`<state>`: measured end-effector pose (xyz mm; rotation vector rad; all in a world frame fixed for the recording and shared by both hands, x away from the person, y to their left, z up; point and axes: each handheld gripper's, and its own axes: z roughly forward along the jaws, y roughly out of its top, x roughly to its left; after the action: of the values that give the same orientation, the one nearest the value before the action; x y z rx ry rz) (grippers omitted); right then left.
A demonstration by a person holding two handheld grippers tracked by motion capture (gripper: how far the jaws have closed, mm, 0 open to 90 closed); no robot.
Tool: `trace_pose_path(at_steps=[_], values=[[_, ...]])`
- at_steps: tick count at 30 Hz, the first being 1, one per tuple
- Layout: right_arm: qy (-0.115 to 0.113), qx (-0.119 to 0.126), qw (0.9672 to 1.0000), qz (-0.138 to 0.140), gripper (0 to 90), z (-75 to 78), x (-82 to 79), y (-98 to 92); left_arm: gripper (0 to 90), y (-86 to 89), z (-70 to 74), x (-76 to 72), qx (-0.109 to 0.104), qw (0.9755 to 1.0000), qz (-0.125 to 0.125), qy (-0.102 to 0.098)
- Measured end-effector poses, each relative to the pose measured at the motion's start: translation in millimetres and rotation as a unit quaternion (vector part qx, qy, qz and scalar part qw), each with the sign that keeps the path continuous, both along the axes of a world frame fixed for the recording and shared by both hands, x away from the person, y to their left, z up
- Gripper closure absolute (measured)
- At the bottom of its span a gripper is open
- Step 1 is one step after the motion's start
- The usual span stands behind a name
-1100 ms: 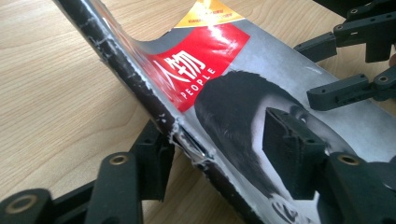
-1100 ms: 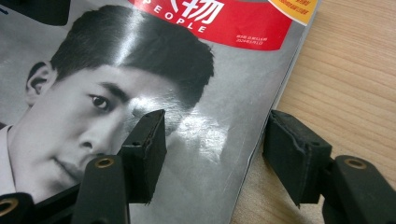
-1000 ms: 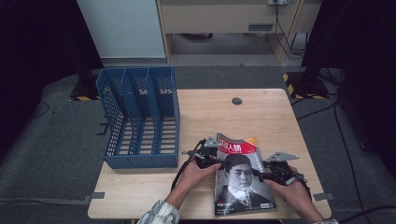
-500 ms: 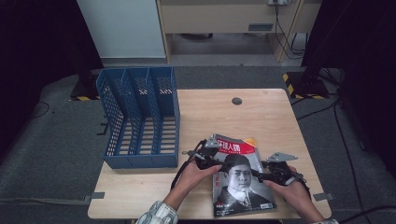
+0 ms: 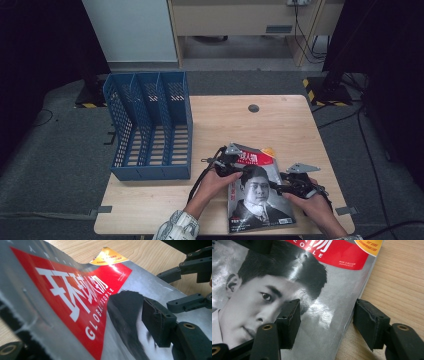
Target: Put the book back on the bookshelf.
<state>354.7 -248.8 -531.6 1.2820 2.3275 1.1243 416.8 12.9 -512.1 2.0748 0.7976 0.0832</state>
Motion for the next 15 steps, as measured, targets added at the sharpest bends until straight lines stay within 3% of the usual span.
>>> trace_pose_path(at_steps=[5, 15], values=[[-0.001, -0.003, 1.0, 0.003, 39.3, 0.0, -0.3, 0.1, 44.1, -0.9, -1.8, 0.5, 0.004, 1.0, 0.004, 0.001], [-0.008, -0.009, 0.9999, 0.007, 39.8, -0.3, -1.0, 1.0, 62.4, -3.7, 4.2, -0.4, 0.015, 0.9998, 0.007, -0.006]])
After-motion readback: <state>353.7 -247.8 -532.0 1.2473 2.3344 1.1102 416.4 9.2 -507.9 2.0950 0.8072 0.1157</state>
